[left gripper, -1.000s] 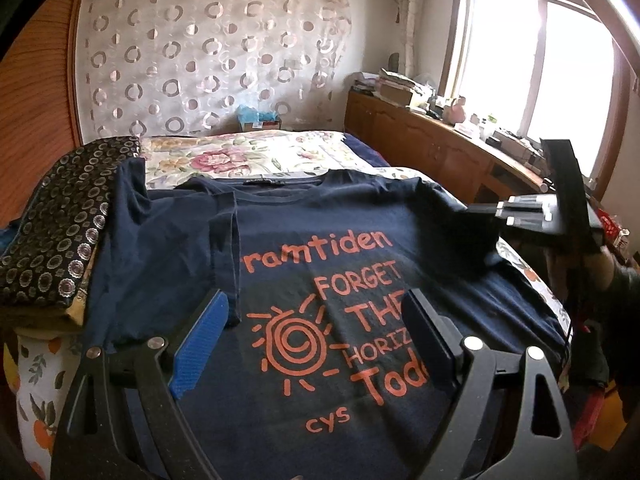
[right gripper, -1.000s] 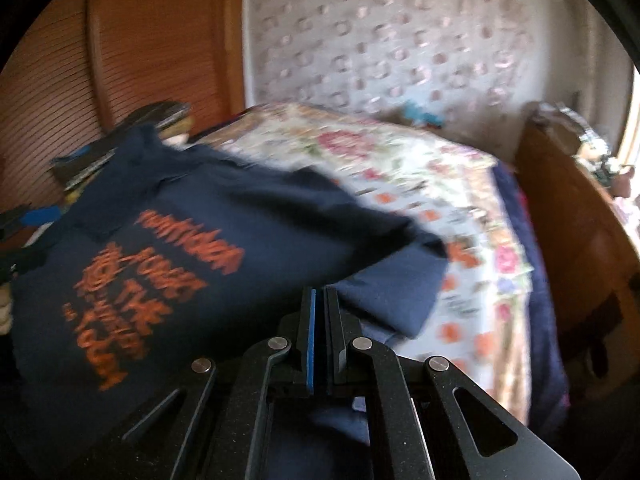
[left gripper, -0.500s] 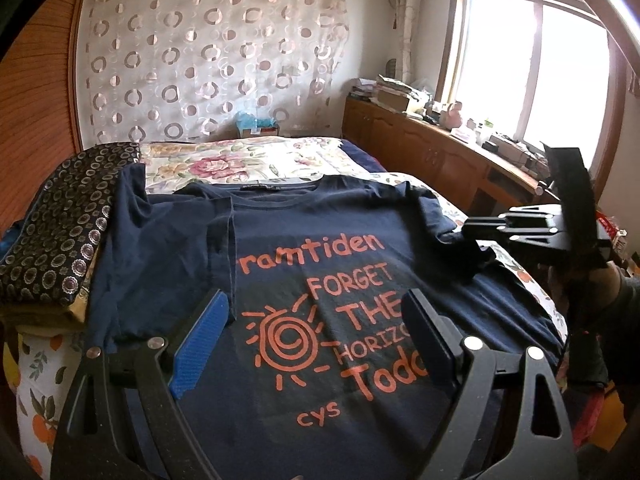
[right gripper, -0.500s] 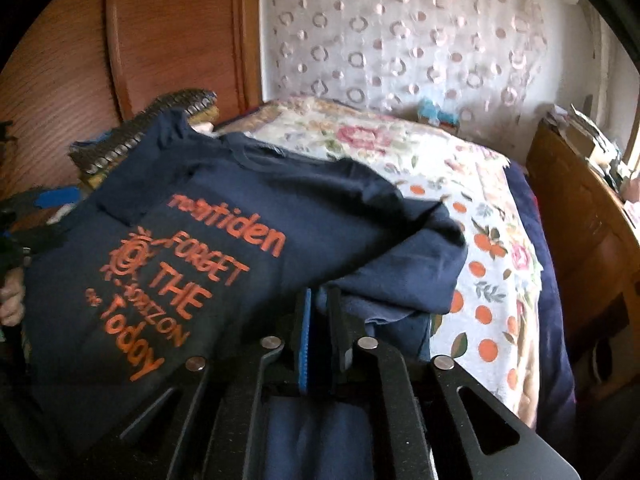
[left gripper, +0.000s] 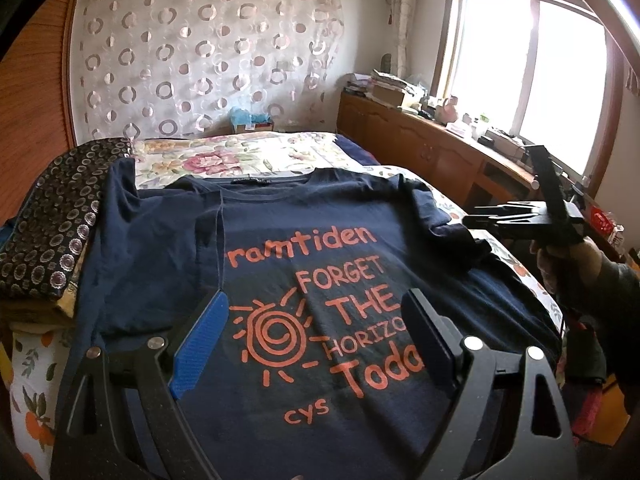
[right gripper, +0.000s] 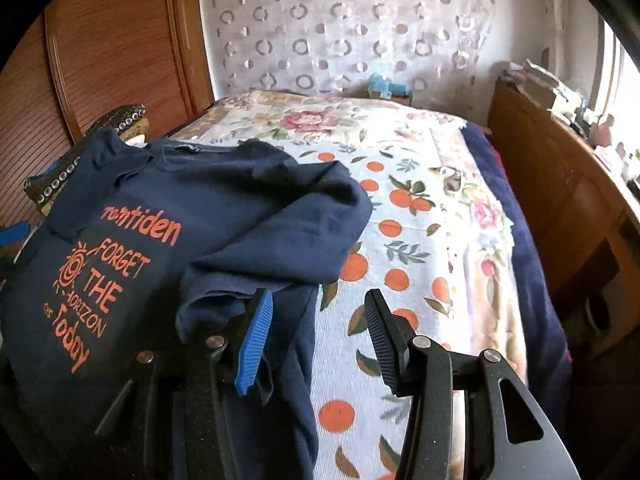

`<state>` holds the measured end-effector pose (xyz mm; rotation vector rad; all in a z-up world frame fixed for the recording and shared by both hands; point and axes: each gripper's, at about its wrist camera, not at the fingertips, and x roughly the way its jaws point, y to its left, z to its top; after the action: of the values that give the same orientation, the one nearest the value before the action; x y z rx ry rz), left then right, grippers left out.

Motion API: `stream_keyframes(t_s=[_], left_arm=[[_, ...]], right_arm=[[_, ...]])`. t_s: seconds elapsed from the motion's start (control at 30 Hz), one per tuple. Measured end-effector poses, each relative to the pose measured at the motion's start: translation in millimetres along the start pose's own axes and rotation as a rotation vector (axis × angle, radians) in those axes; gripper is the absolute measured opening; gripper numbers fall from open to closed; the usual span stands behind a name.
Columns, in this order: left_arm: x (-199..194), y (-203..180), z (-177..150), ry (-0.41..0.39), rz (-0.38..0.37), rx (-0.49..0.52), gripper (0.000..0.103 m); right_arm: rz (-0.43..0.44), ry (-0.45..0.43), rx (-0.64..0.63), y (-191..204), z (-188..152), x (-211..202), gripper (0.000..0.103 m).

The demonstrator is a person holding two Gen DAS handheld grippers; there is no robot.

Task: Fold small clothes
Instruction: 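Close the right gripper on the navy shirt's sleeve edge, then fold the sleeve over toward the shirt's center and open the right gripper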

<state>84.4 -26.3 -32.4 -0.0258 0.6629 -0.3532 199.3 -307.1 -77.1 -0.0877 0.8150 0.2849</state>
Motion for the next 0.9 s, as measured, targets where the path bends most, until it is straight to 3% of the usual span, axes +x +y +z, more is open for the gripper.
stream_keyframes(t_s=[0.2, 0.3, 0.33, 0.4, 0.43, 0.73, 0.9], left_arm=[[-1, -2, -1, 0.002, 0.000, 0.011, 0.089], [-1, -1, -1, 0.005, 0.004, 0.010, 0.089], [0, -1, -2, 0.005, 0.004, 0.008, 0.089], [-1, 1, -2, 0.006, 0.008, 0.003, 0.089], [0, 2, -3, 0.009, 0.010, 0.001, 0.089], [-2, 2, -7, 0.017, -0.008, -0.010, 0.089], [-3, 6, -7, 0.015, -0.010, -0.017, 0.089]], right_arm=[[0.007, 0.061, 0.022, -6, 18, 33, 0.049], [0.038, 0.041, 0.034, -12, 25, 34, 0.049], [0.059, 0.027, 0.025, -10, 27, 32, 0.043], [0.055, 0.006, -0.004, -5, 31, 28, 0.009], [0.057, 0.002, -0.017, -3, 33, 26, 0.008], [0.130, -0.061, -0.097, 37, 63, 5, 0.005], [0.223, -0.088, -0.105, 71, 79, 7, 0.005]])
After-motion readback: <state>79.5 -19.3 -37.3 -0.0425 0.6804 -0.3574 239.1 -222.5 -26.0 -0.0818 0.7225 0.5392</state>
